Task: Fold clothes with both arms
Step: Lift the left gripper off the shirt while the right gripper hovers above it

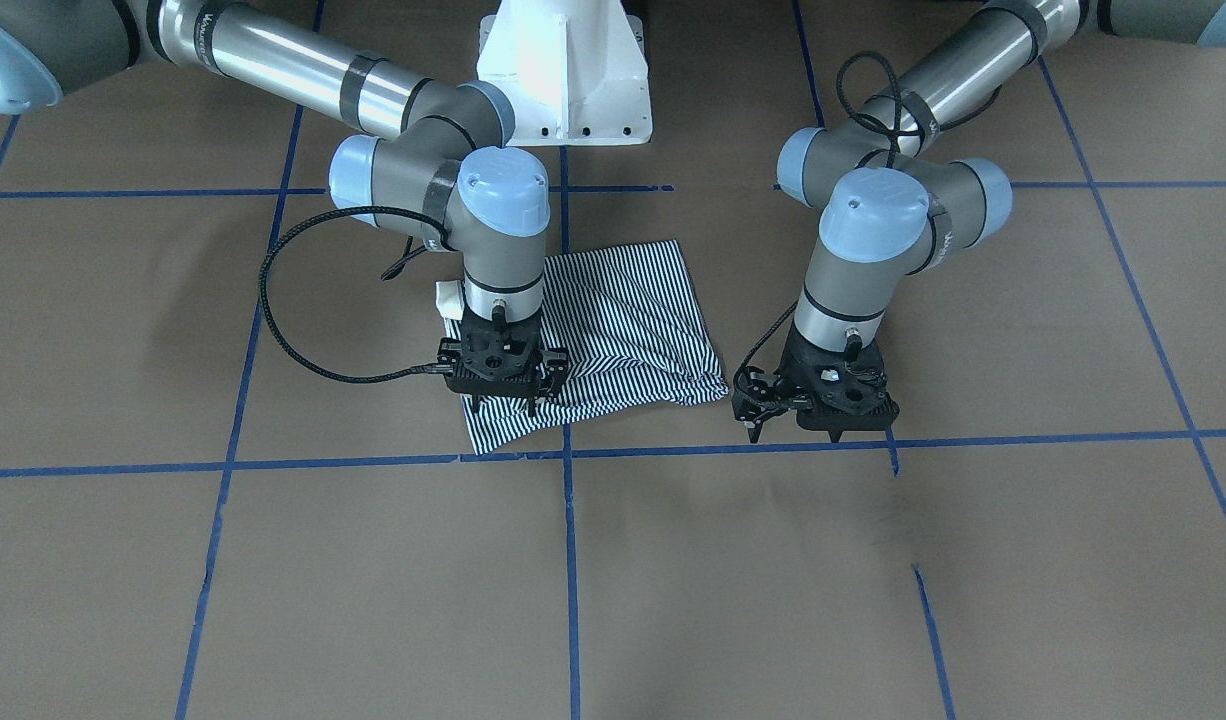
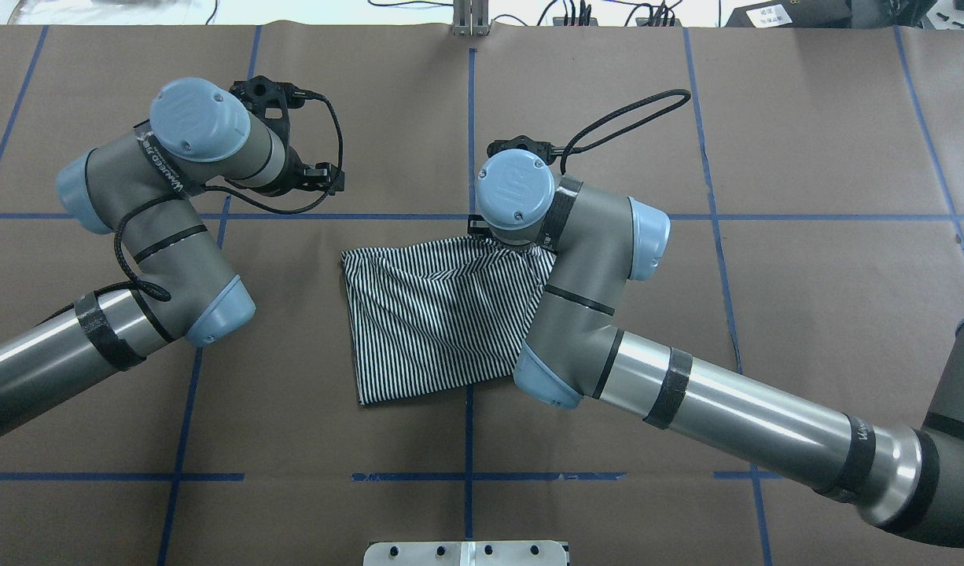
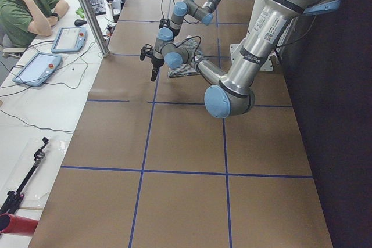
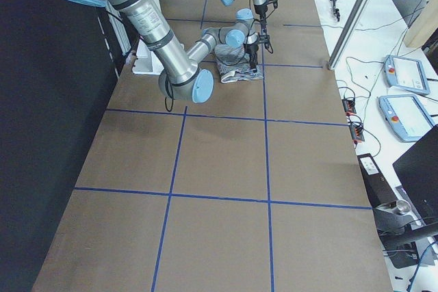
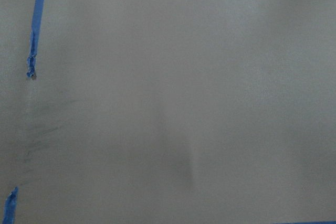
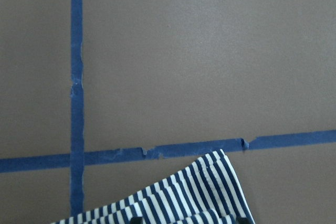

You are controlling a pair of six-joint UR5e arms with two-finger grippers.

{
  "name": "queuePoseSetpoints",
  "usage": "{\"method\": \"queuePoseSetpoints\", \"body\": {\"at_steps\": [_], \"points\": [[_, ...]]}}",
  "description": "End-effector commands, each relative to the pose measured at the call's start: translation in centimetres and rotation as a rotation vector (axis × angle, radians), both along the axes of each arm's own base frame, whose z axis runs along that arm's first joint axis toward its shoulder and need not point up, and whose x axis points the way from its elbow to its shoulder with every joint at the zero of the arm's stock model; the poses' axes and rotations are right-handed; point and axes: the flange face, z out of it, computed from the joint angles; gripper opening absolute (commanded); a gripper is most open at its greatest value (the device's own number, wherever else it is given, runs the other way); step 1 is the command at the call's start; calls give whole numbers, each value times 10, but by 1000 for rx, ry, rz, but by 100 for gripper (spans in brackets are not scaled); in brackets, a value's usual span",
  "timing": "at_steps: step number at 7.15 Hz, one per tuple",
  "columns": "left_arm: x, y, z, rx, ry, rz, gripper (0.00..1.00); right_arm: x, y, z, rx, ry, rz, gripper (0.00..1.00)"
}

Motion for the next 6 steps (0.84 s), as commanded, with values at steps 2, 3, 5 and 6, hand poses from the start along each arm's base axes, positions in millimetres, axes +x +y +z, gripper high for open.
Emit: {"method": "queuePoseSetpoints", "body": {"at_steps": [2,3,5,6], "points": [[0,2,-2,-2,6,-3,100,-6,6,2,-12,-3,30,48],[-2,2,-5,-2,13,-9,100,-6,6,1,-19,-7,45,5],[-2,5,-7,-9,21,-16,100,-4,3,-1,-12,-3,76,0],[0,6,-6,-15,22,-17,100,1,-3,1,-11,3,89,0]]}}
